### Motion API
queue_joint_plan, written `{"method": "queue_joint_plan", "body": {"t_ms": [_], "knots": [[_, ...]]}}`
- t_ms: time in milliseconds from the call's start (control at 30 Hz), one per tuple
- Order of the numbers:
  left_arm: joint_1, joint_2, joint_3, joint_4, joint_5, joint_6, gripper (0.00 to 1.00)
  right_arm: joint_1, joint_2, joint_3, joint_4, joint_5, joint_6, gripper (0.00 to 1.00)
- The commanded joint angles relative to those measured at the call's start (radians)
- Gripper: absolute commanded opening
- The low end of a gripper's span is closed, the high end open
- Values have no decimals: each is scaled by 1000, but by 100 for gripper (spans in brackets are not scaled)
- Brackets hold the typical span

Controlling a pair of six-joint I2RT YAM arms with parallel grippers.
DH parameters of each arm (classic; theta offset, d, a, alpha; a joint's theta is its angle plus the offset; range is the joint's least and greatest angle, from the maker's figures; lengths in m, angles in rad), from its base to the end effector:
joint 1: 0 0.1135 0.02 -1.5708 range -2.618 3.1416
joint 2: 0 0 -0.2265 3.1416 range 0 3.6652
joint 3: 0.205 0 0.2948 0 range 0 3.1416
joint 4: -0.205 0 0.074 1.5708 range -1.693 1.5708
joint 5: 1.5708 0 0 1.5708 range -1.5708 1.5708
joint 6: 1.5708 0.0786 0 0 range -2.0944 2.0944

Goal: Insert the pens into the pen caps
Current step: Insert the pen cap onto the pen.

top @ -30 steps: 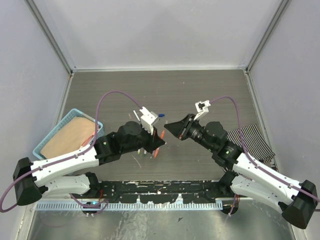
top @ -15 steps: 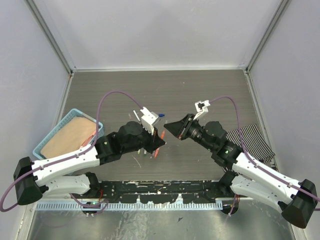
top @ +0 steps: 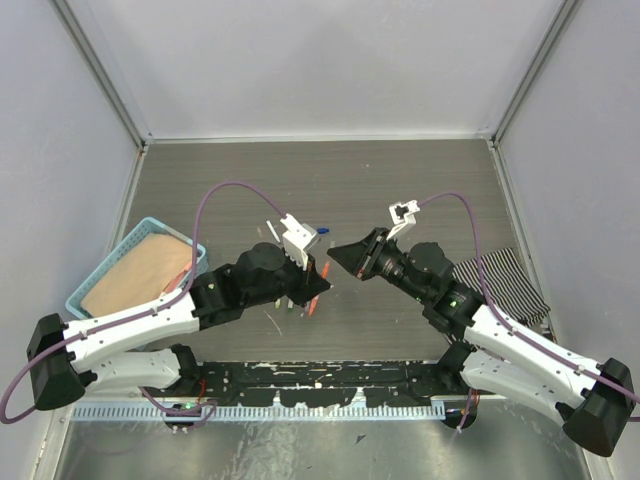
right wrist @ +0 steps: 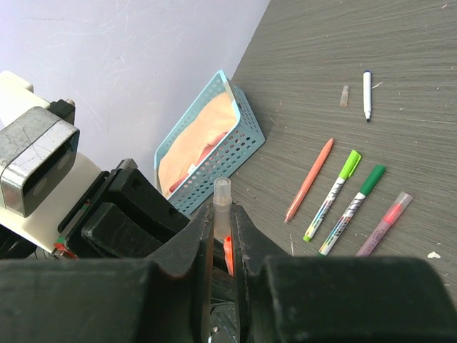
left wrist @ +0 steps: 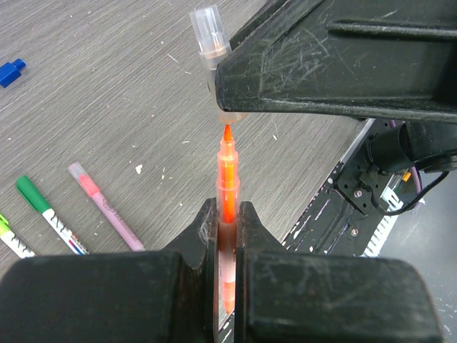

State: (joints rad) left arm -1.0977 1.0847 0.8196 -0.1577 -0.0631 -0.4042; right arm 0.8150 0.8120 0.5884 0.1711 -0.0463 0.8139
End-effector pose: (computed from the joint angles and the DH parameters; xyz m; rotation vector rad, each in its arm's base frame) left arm 0.1627 -0.3070 0.2335 0.6762 1.9979 -0.8818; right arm 0.2108 0.2290 0.2644 -0.0402 1.7851 1.2603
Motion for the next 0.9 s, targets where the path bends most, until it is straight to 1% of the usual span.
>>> {"method": "queue_joint_plan", "body": {"t_ms": [0,567,867], "knots": [[-4,-13,33,27,-15,6,0,0,5,-3,38,-16,-2,1],[-4,-6,37,34,-27,-6,0,1,6,-18,41,-36,-2,1],[-4,21,73,52,-50,-33,0,2,5,-17,58,-50,-7,1]]}}
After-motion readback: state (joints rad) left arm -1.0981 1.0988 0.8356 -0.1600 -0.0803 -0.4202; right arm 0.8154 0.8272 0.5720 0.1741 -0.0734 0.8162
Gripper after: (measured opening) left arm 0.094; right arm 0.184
